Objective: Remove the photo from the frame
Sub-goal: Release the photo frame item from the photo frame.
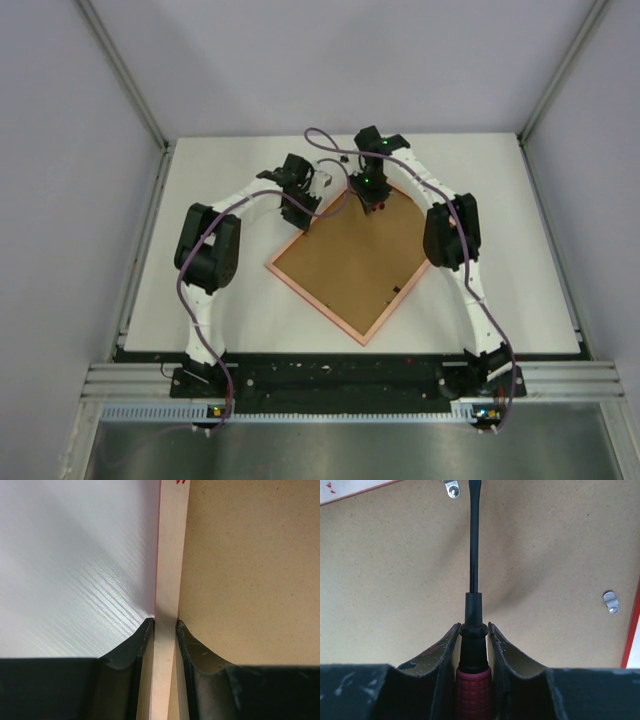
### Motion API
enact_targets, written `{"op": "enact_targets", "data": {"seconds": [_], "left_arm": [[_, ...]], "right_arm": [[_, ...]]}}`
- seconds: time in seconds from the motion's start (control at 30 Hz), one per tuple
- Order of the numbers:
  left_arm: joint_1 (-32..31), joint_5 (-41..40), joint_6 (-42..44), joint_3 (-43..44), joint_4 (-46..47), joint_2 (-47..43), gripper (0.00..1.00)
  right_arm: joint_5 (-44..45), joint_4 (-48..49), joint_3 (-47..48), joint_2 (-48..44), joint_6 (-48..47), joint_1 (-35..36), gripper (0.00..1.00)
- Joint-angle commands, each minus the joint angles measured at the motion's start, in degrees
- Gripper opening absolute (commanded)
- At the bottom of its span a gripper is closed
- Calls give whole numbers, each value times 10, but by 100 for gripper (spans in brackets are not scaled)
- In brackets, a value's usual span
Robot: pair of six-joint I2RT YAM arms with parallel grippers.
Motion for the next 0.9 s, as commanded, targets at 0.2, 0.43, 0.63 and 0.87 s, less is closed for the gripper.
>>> {"op": "enact_targets", "data": {"seconds": [0.2, 0.43, 0.63, 0.87], "left_arm": [[-5, 8, 9, 2, -38, -14, 2], [-12, 6, 10, 1, -39, -16, 2], [-12, 2, 11, 6, -40, -11, 2], [-13, -9, 13, 8, -40, -6, 2]], "right_arm": [[23, -12, 0, 11, -15, 9, 0], [19, -14, 25, 31, -36, 32, 0], [-10, -31, 12, 22, -83, 48, 0], [-37, -59, 28, 31, -130, 54, 0]]}}
